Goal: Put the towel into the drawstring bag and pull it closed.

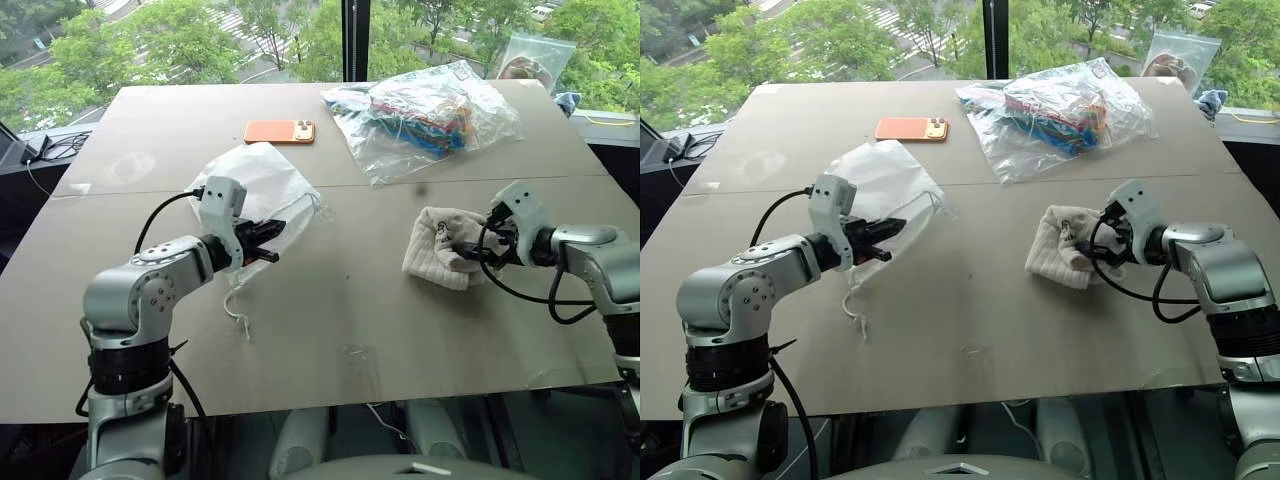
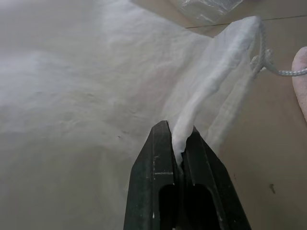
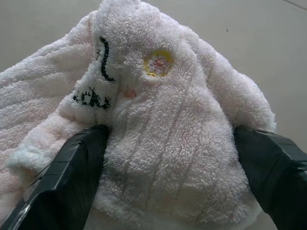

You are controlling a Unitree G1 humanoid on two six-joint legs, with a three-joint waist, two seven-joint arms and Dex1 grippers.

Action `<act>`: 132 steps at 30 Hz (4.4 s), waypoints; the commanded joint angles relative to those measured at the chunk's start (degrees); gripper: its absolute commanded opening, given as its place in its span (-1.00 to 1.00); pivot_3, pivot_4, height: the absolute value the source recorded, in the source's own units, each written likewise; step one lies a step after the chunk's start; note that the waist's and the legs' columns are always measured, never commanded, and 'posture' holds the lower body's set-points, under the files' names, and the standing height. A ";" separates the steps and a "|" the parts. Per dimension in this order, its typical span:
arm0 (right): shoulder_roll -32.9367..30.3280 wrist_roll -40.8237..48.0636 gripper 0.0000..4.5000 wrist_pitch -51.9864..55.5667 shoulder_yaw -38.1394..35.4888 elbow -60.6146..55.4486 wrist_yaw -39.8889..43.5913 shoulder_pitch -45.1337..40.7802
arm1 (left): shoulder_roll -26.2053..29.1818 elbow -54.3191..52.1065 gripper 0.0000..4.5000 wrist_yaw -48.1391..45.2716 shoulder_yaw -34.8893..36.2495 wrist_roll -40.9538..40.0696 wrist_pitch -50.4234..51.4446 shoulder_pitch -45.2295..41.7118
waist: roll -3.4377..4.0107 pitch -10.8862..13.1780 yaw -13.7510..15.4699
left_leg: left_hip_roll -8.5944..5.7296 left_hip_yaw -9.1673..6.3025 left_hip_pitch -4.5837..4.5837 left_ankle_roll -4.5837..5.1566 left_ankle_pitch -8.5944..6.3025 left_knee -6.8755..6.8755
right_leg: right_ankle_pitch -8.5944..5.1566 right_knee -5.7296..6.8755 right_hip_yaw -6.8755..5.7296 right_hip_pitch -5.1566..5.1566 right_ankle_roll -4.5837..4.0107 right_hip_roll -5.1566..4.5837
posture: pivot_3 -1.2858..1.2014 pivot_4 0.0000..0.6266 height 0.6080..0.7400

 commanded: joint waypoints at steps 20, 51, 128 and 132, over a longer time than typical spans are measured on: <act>7.44 -9.91 0.88 -10.52 16.39 16.92 9.66 -1.93 | 1.51 -2.84 -0.99 -0.82 -0.59 -2.18 -0.15 -0.50 | -0.97 -0.62 -2.32 | 0.29 0.12 0.42 -0.02 -0.01 -0.15 | 0.00 -0.08 0.10 0.23 -0.01 0.26 | 0.03 -0.52 1.00; 32.06 -0.89 -0.93 5.76 11.32 -8.95 -14.87 -6.00 | 3.49 1.73 -1.00 -7.49 -16.10 5.15 -10.57 -9.54 | -0.36 -0.33 -1.06 | 0.16 -0.16 0.01 -0.18 0.04 -0.84 | -0.09 -0.40 -0.04 -0.25 -0.25 0.15 | 0.03 -0.52 1.00; 47.70 11.85 -0.94 -16.88 2.36 3.39 -17.34 -4.50 | -7.01 14.85 -1.00 -2.64 7.78 -23.93 27.07 -26.45 | -0.11 -0.17 -2.39 | 0.14 -0.21 0.01 -0.43 0.20 -0.91 | -0.09 -0.24 0.04 -0.39 -0.24 0.17 | 0.03 -0.52 1.00; 47.49 18.59 -0.94 -12.11 -2.84 1.04 -15.91 -2.52 | -2.91 15.53 -1.00 -3.51 6.92 -21.15 24.72 -22.96 | -0.11 -0.17 -2.38 | 0.14 -0.33 0.02 -0.43 0.19 -0.91 | -0.09 -0.23 0.07 -0.39 -0.24 0.16 | 0.03 -0.52 1.00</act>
